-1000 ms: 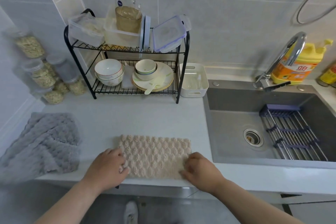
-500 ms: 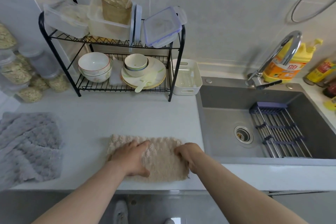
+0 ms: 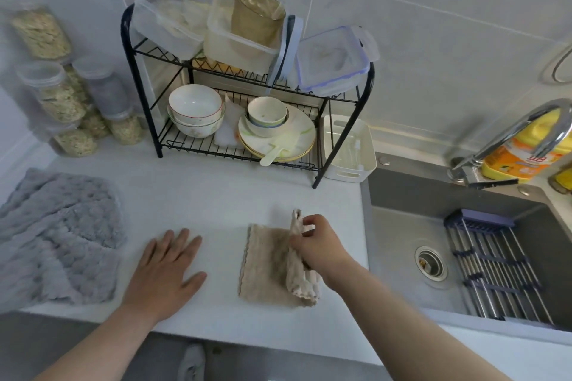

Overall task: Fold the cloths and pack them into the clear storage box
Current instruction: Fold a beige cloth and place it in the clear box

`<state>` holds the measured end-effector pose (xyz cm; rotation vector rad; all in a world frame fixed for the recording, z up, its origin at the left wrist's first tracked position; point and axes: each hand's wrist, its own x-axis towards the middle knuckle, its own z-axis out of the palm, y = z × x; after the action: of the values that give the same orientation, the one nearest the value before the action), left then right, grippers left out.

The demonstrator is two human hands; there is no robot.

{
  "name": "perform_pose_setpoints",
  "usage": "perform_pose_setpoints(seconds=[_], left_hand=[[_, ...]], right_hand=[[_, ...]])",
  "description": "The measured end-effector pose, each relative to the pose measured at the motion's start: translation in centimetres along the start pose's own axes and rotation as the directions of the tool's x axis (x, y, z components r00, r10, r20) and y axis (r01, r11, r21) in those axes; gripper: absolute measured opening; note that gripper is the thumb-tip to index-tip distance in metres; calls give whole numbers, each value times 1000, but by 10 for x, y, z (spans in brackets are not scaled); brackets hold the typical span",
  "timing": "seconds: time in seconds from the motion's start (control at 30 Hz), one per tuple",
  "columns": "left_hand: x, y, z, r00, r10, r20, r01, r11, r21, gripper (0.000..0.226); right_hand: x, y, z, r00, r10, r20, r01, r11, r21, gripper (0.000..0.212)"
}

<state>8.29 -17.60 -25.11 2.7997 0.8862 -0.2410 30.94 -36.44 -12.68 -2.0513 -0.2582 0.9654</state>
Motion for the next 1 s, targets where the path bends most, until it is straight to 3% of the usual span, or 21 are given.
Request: perform_pose_setpoints(seconds=[0.17,0.27,0.33,0.37,0.43,0.47,0.53,0.6,0.7,0.83,0.87,0.93,1.0], left_hand=[[2,-3,3,998,-8,-58,6,999,-32,80],[3,-3,4,997,-7,-77,2,998,-61,82],[3,-5,4,996,-4,-93,-3,997,-79,82],[3,-5,5,995,-5,-102,-4,997,-81,82],[3,-5,6,996,-5,-91,-2,997,-74,82],[2,-4,7,997,-1,-83,-4,998,-63,83],[-1,-2,4,997,3,-72,-5,999,-34,85],[2,10,-13,998,-10,-64,3,993,-117,87],[21,49,-53,999,41,-16,-44,897,-439,83],[37,110,-103,971,191,143,-37,712,-702,107],[39,117,-110,960,219,174,-14,661,-750,95],[36,120,-123,944,269,190,-1,579,-816,48],[29,116,-133,921,317,225,68,436,-897,30]], right_hand=[[14,7,56,986,65,156,-50,994,-98,45],[10,9,50,970,87,228,-113,988,102,39],[8,13,30,990,71,119,-98,965,243,19],[9,19,17,998,69,-16,-63,974,217,11],[13,34,1,968,74,-241,-70,997,23,20],[12,41,-1,961,98,-257,-121,990,-75,26],[6,48,8,970,192,-147,-218,958,-188,32],[2,49,21,980,190,-58,-198,946,-256,21],[-1,41,24,998,61,19,-55,969,-241,16],[-14,20,-4,962,-170,213,231,922,-310,14],[-19,14,-13,945,-208,253,288,895,-342,15],[-27,2,-31,926,-254,280,345,872,-347,22],[-33,-4,-47,942,-250,225,304,920,-247,29]])
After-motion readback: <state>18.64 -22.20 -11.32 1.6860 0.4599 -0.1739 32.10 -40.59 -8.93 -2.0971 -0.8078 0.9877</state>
